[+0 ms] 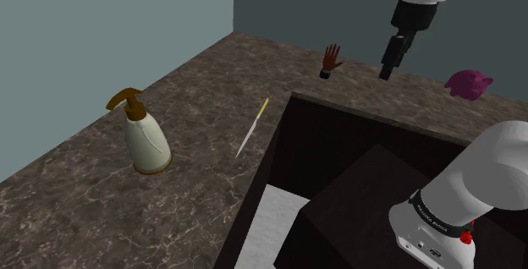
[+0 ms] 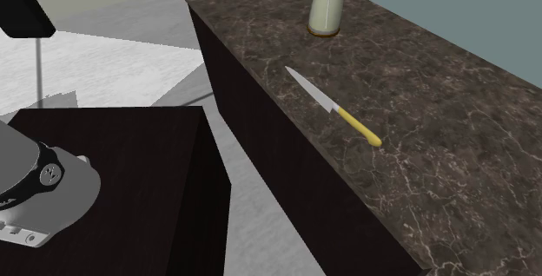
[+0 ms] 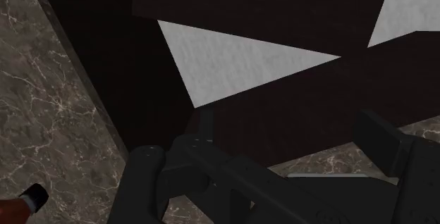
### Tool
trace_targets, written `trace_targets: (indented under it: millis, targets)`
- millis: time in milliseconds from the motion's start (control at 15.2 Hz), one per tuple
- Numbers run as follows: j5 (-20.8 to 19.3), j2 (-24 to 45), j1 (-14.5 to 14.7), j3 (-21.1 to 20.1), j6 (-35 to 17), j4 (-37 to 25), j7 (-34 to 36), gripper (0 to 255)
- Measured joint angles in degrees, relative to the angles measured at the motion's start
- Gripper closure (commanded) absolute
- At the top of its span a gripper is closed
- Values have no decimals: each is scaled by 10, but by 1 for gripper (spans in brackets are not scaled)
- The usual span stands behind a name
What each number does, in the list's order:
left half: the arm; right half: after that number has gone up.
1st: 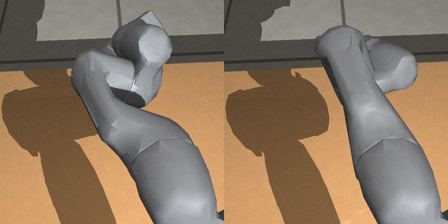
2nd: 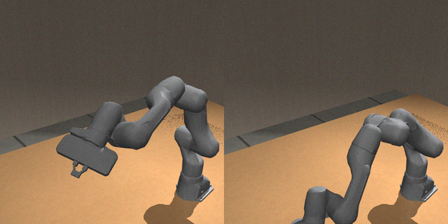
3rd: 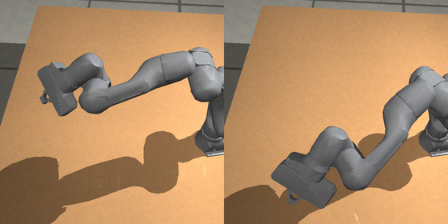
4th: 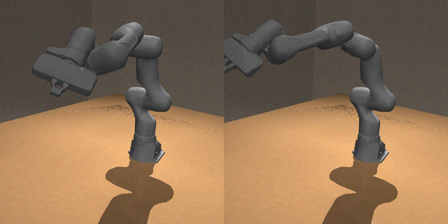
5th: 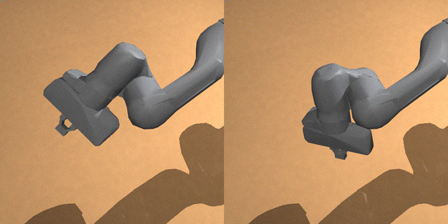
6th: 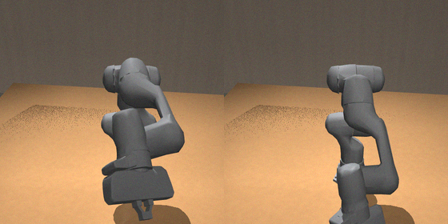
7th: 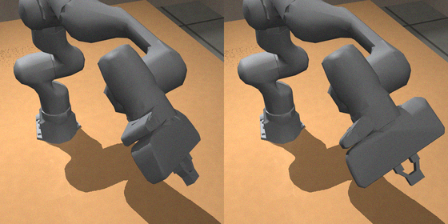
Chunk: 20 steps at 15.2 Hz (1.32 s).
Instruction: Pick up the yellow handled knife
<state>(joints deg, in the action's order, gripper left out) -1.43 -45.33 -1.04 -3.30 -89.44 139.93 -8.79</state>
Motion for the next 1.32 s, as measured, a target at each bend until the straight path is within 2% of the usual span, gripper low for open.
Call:
trace_targets:
  millis: [198,594,924,1320]
  targets:
    - [13,7,-2,-15,-19,11,31,0]
    - [68,59,-11,-88,-115,47,178,0]
    - [99,139,-26,-151,-204,43,306,0]
    - [100,260,-55,-222,-309,14,467,0]
